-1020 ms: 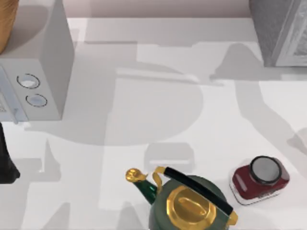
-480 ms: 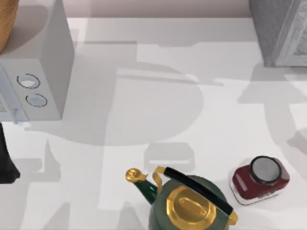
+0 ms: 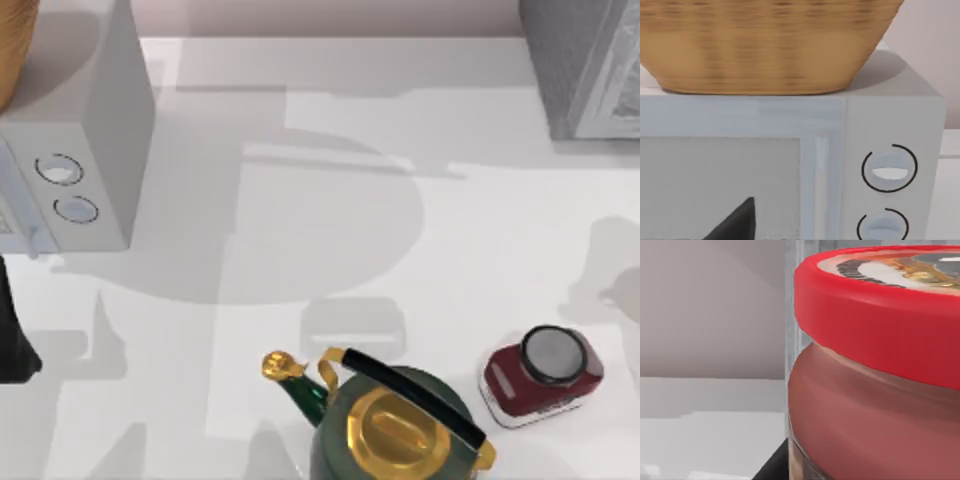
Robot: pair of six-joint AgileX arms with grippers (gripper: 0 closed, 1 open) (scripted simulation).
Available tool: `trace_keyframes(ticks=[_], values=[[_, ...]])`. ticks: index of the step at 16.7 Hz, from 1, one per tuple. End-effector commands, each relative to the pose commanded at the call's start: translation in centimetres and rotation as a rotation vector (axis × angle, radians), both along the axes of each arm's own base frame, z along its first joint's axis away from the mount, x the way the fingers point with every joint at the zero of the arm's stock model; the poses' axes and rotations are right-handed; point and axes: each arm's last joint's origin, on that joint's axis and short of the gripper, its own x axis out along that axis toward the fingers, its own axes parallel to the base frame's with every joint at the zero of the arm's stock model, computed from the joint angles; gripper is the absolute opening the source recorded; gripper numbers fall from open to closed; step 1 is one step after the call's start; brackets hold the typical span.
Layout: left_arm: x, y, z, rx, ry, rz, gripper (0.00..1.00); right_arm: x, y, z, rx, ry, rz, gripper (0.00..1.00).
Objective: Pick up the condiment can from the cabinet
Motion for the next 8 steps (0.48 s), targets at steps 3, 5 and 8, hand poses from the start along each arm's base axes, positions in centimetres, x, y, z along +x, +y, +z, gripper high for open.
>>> trace_keyframes(ticks=[3, 5, 8], values=[[0.0, 0.0, 0.0, 0.0, 0.0, 0.0, 1.0, -0.7, -0.9, -6.2, 0.012, -0.024, 0.003, 0.0], [0.0, 0.0, 0.0, 0.0, 0.0, 0.0, 1.0, -0.9, -1.3, -8.9, 0.018, -0.058, 0.006, 0.0], [0.0, 0.0, 0.0, 0.0, 0.0, 0.0, 1.0, -1.0, -1.6, -11.1, 0.02, -0.101, 0.009, 0.0]])
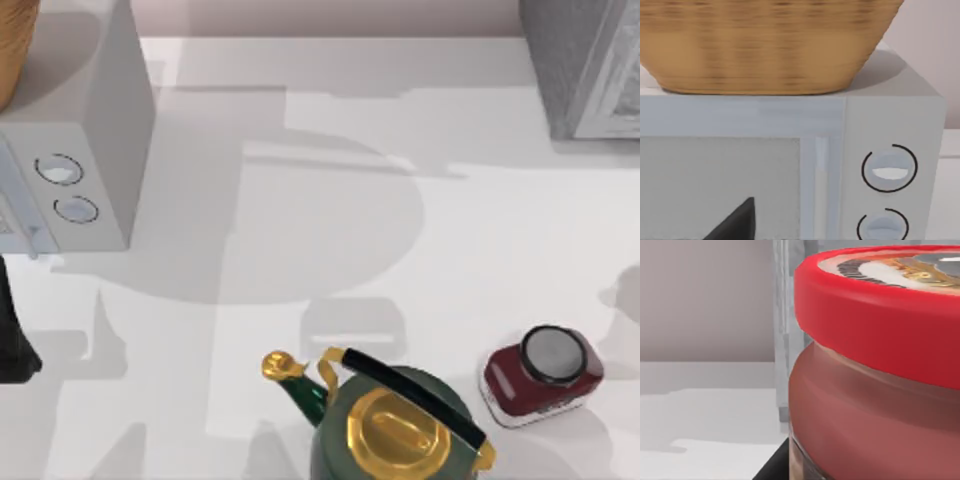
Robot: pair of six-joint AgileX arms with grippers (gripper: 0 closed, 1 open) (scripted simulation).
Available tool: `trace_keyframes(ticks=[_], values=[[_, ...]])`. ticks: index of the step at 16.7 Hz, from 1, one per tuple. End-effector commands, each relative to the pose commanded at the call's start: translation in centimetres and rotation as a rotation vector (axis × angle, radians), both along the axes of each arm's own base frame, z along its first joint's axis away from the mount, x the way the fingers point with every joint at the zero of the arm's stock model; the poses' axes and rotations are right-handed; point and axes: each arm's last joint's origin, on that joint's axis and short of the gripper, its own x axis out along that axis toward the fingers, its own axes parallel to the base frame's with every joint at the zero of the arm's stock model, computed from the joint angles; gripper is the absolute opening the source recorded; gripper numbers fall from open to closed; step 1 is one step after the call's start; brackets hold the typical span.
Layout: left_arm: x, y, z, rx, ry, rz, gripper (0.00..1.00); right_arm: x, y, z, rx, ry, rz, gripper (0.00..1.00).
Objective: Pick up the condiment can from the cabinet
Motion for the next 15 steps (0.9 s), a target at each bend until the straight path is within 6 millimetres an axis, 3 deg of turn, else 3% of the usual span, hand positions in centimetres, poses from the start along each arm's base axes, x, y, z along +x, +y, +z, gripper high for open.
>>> trace_keyframes(ticks=[9, 15], values=[[0.0, 0.0, 0.0, 0.0, 0.0, 0.0, 1.0, 0.2, 0.0, -0.3, 0.002, 0.005, 0.011, 0.0], [0.0, 0.0, 0.0, 0.0, 0.0, 0.0, 1.0, 1.6, 0.3, 0.5, 0.004, 0.024, 0.097, 0.0]])
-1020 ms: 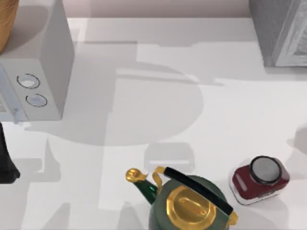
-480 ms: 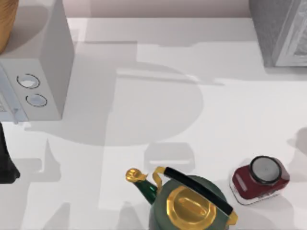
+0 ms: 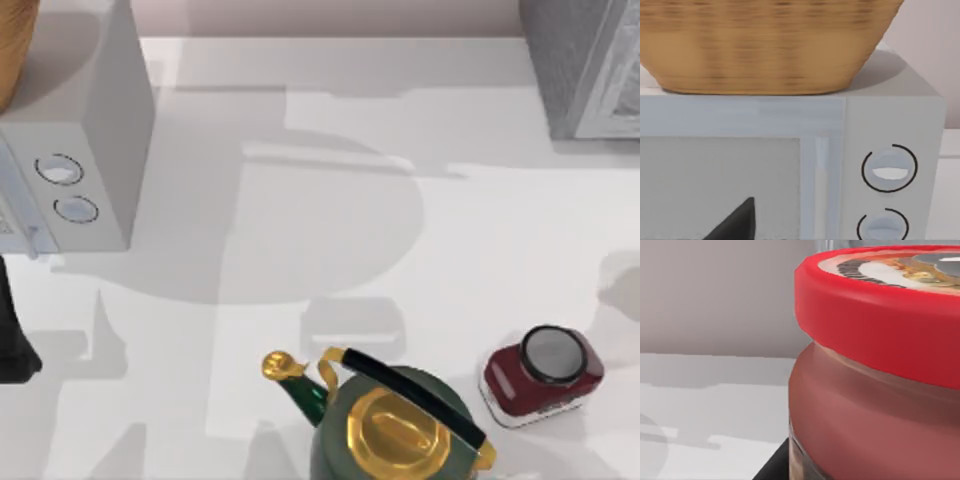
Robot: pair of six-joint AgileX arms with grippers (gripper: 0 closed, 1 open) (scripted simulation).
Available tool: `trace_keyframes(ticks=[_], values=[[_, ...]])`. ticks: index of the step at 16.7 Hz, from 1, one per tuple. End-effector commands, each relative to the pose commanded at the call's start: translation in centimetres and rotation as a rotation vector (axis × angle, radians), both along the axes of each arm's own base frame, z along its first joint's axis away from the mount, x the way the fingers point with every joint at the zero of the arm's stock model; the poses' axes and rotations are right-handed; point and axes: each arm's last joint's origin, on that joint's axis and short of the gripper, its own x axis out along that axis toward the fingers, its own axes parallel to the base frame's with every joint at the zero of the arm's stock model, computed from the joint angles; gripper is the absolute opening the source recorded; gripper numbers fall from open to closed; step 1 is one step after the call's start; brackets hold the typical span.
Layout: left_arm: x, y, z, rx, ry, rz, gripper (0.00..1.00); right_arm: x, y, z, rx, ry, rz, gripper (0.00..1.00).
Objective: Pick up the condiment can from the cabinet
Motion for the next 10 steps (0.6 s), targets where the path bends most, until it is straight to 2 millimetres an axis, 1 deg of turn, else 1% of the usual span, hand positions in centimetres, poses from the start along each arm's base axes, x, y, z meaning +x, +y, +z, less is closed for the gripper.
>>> trace_keyframes(ticks=[10], values=[[0.0, 0.0, 0.0, 0.0, 0.0, 0.0, 1.0, 4.0, 0.7, 1.7, -0.004, -0.028, 0.169, 0.0]])
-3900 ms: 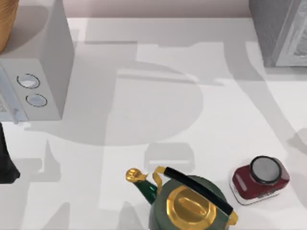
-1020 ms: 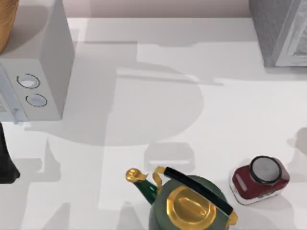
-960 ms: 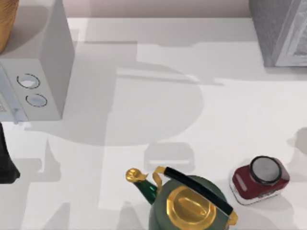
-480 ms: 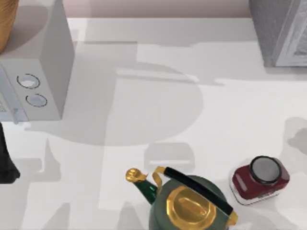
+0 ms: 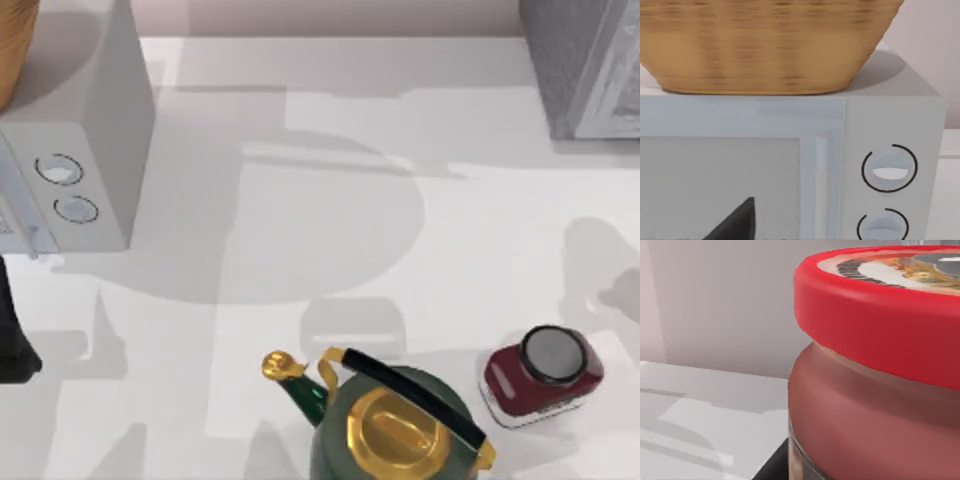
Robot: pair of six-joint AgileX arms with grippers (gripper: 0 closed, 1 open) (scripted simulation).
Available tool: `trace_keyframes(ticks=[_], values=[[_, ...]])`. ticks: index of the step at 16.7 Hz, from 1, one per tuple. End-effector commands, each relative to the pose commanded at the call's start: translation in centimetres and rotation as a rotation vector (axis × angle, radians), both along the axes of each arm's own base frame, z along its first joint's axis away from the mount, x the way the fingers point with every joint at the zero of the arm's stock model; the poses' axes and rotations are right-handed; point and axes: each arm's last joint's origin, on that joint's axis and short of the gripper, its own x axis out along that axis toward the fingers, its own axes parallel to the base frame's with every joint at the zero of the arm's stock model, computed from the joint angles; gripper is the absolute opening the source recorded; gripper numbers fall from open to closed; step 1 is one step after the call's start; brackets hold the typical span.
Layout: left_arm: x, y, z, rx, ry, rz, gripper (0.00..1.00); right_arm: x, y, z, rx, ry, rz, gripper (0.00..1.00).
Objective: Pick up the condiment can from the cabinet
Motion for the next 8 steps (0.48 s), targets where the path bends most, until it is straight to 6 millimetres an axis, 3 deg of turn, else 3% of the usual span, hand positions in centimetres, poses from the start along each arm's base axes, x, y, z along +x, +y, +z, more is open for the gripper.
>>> trace_keyframes(ticks=[8], values=[[0.0, 0.0, 0.0, 0.0, 0.0, 0.0, 1.0, 3.7, 0.6, -0.3, 0.0, -0.021, 0.139, 0.0]])
